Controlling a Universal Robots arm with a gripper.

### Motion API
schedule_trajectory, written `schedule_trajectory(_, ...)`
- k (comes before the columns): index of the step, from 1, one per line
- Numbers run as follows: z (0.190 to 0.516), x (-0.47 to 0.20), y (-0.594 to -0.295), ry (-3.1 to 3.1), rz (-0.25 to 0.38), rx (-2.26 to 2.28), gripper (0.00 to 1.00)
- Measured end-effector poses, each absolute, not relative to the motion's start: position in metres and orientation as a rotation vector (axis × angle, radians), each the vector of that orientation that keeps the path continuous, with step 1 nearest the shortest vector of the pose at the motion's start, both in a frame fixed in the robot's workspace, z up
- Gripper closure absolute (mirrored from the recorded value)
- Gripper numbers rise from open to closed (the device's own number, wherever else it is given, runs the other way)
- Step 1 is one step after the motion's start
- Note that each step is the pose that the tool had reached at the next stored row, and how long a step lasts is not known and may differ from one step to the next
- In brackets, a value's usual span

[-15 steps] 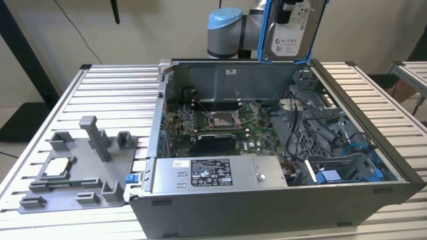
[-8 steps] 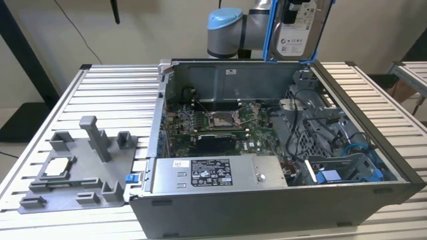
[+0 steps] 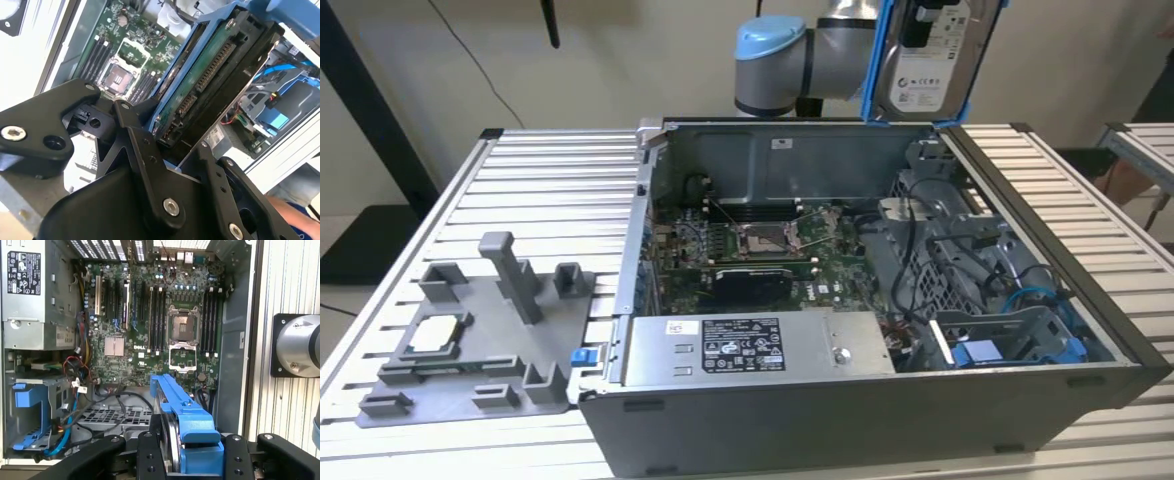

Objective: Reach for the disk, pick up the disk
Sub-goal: 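Pick up the disk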

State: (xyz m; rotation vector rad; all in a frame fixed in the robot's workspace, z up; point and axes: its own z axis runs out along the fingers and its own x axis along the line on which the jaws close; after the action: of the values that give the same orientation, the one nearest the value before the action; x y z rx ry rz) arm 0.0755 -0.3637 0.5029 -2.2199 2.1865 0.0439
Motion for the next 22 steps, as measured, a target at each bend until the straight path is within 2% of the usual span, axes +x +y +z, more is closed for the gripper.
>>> schedule_trajectory(22,0.503,0.107,-0.364,2.187,0.044,-2.220,1.00)
